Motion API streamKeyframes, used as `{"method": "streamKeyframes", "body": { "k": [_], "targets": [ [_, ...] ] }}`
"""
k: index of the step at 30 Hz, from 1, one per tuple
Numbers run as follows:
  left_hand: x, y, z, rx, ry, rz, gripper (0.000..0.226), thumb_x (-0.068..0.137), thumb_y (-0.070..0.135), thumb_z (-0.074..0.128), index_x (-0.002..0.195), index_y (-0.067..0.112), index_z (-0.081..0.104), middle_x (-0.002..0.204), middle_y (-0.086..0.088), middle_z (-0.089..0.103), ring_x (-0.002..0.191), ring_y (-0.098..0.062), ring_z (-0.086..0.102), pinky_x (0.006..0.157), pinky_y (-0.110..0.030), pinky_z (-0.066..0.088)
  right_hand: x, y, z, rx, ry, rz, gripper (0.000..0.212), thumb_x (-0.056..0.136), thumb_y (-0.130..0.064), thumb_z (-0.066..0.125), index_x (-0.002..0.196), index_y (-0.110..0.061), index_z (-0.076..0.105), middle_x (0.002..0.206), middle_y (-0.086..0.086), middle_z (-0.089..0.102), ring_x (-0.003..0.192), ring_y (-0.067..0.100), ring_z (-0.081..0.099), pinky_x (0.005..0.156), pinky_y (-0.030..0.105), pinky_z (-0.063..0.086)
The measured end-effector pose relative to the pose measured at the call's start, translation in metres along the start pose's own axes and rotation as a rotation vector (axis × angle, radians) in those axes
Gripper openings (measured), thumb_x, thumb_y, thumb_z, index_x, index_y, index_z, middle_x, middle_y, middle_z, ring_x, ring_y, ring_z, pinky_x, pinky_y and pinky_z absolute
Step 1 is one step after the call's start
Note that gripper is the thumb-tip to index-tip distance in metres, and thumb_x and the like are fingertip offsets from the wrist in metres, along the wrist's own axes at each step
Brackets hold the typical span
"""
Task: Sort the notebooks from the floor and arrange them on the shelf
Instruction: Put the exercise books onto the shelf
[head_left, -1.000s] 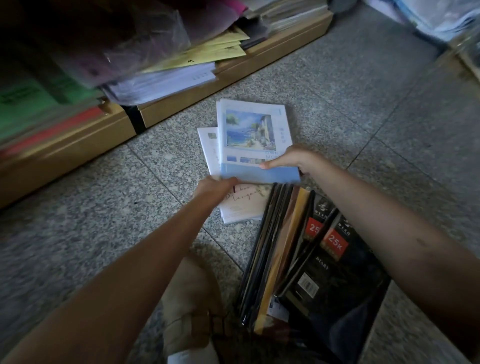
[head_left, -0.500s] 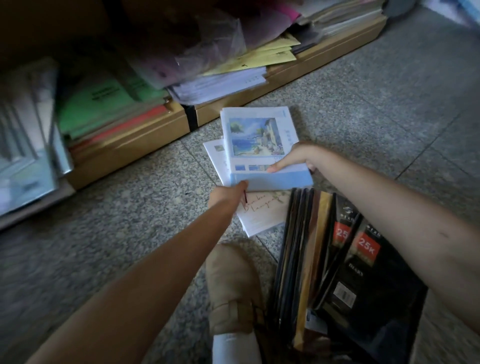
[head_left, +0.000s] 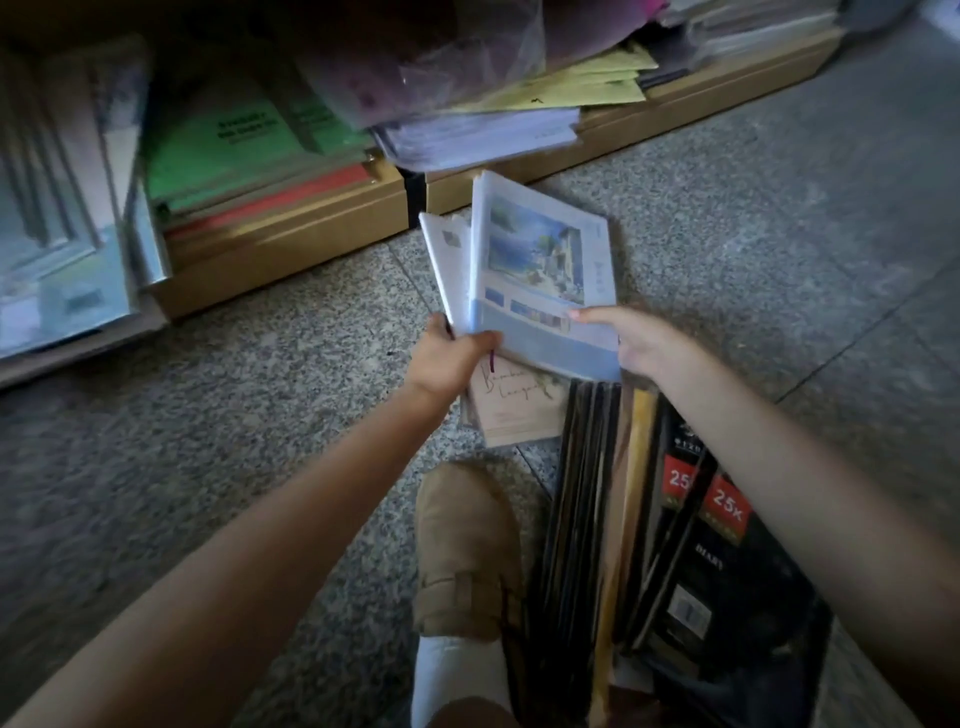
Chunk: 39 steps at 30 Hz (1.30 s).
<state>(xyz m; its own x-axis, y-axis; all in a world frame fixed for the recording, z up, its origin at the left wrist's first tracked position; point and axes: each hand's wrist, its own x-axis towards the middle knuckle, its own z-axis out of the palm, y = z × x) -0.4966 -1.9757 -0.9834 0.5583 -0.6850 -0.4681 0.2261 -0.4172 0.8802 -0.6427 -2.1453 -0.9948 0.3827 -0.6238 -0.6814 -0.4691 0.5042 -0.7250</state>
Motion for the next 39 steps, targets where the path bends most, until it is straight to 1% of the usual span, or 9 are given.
{"method": "streamKeyframes", "body": {
  "k": [5,9,12,21,25,30,33,36,39],
  "targets": [
    [-0.036,0.02,-0.028,0.17,0.004,0.296,0.05,0.067,0.035,0.07,0.11,0.018,0.05,0.095,0.002,0.065,0.087,-0.018,0.065,0.077,-0.042,0.056,-0.016,-0.003,0.023,0.222,-0.115,-0.11,0.011,0.085,-0.01,0.06,0.094,-0.016,0.063,0.071,-0.005,0.073,0.067,0.007,0.069,0.062,0.024,0.054],
    [-0.049,0.021,-0.068,0.15,-0.011,0.392,0.045,0.062,0.033,0.071,0.102,0.025,0.052,0.1,-0.004,0.066,0.094,-0.022,0.064,0.083,-0.048,0.054,-0.026,-0.015,0.045,0.267,-0.194,-0.292,0.023,0.08,0.006,0.057,0.101,-0.004,0.063,0.083,0.001,0.074,0.081,0.014,0.07,0.077,0.031,0.057],
    [-0.054,0.03,-0.106,0.101,0.025,0.438,0.034,0.066,0.018,0.068,0.093,0.025,0.048,0.09,0.003,0.061,0.079,-0.002,0.059,0.075,-0.026,0.053,-0.038,-0.026,0.077,0.225,-0.269,-0.398,0.03,0.083,0.012,0.053,0.109,-0.002,0.06,0.092,0.001,0.073,0.09,0.016,0.068,0.087,0.031,0.054],
    [-0.094,-0.023,-0.214,0.062,0.203,0.157,0.044,0.051,0.023,0.07,0.091,0.022,0.05,0.089,0.0,0.061,0.068,0.004,0.061,0.059,-0.016,0.051,-0.054,0.008,0.191,-0.106,-0.362,-0.398,0.035,0.085,0.0,0.063,0.104,-0.023,0.045,0.114,-0.001,0.056,0.099,0.007,0.059,0.08,0.019,0.05],
    [-0.109,-0.062,-0.234,0.231,0.269,-0.022,0.064,0.04,0.039,0.069,0.098,0.02,0.048,0.103,-0.017,0.063,0.09,-0.029,0.062,0.08,-0.049,0.053,-0.051,0.048,0.22,-0.341,-0.31,-0.396,0.038,0.085,-0.003,0.064,0.112,-0.014,0.039,0.118,0.006,0.048,0.11,0.018,0.048,0.084,0.027,0.044],
    [-0.117,-0.076,-0.207,0.767,0.493,0.056,0.111,0.053,0.026,0.085,0.144,0.005,0.024,0.141,-0.024,0.033,0.129,-0.04,0.032,0.104,-0.048,0.031,-0.063,0.091,0.242,-0.522,0.231,-0.714,0.056,0.078,-0.027,0.071,0.122,0.0,0.05,0.116,0.019,0.053,0.107,0.03,0.048,0.093,0.036,0.039],
    [-0.116,-0.077,-0.189,1.134,0.539,0.319,0.108,0.052,0.031,0.084,0.143,0.005,0.032,0.145,-0.023,0.033,0.131,-0.034,0.025,0.105,-0.05,0.029,-0.064,0.093,0.241,-0.443,0.217,-0.654,0.072,0.077,-0.048,0.062,0.131,-0.004,0.046,0.117,0.017,0.057,0.107,0.033,0.055,0.091,0.045,0.046],
    [-0.113,-0.069,-0.174,1.162,0.558,0.274,0.104,0.054,0.033,0.085,0.141,0.004,0.035,0.139,-0.019,0.04,0.124,-0.035,0.035,0.099,-0.05,0.036,-0.061,0.091,0.237,-0.387,0.205,-0.631,0.078,0.072,-0.061,0.052,0.132,-0.011,0.045,0.119,0.011,0.059,0.108,0.028,0.057,0.089,0.048,0.049],
    [-0.113,-0.057,-0.165,1.08,0.581,0.193,0.101,0.068,0.027,0.079,0.147,0.006,0.02,0.14,-0.016,0.032,0.123,-0.036,0.034,0.103,-0.044,0.03,-0.064,0.088,0.236,-0.404,0.199,-0.643,0.068,0.078,-0.048,0.057,0.132,-0.008,0.044,0.119,0.013,0.059,0.109,0.028,0.058,0.089,0.047,0.049]
  ]
}}
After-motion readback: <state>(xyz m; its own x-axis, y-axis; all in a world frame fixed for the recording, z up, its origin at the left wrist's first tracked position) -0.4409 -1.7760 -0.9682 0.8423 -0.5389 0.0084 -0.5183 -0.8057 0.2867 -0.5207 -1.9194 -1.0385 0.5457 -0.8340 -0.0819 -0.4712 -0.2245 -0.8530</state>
